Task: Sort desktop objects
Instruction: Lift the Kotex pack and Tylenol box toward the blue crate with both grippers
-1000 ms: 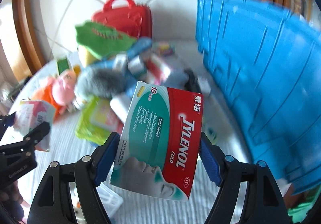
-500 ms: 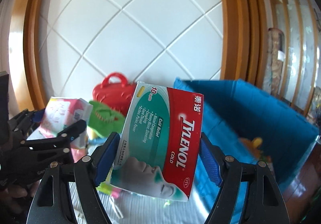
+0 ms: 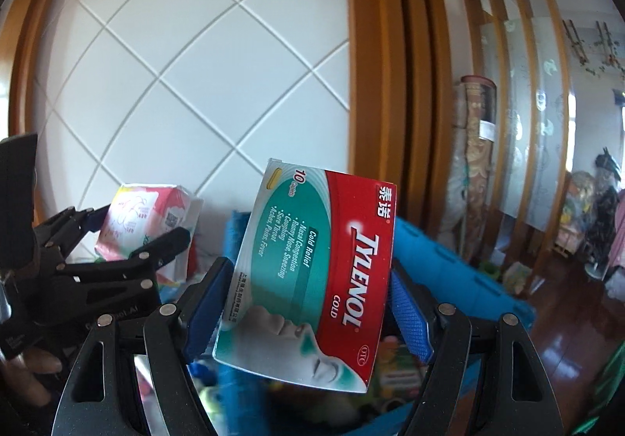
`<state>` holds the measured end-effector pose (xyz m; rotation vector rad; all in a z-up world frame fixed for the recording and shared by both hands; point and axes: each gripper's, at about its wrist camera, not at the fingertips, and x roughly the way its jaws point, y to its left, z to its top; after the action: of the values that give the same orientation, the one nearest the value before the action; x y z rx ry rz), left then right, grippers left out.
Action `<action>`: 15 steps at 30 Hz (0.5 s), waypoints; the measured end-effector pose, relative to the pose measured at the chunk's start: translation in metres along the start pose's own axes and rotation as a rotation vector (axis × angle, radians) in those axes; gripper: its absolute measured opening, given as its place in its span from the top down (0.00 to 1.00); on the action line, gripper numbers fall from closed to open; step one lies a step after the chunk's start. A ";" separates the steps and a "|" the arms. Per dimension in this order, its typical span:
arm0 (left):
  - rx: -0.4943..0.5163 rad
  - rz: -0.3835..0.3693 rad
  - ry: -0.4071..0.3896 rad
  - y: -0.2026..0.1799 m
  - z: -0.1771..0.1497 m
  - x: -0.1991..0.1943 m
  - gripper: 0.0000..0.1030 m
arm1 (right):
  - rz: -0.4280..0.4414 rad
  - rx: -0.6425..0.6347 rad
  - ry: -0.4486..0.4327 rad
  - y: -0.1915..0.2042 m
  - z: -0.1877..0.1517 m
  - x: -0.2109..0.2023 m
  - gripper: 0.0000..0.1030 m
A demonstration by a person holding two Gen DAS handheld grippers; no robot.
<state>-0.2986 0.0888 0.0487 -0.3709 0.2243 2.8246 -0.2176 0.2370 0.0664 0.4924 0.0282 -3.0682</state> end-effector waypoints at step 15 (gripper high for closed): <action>-0.006 0.042 0.156 -0.058 0.081 0.135 0.19 | -0.079 0.096 0.189 -0.153 0.035 0.130 0.16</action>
<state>-0.4250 0.1936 0.0821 -0.5961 0.2580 2.8394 -0.3576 0.3851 0.0608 0.8035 -0.0970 -3.0983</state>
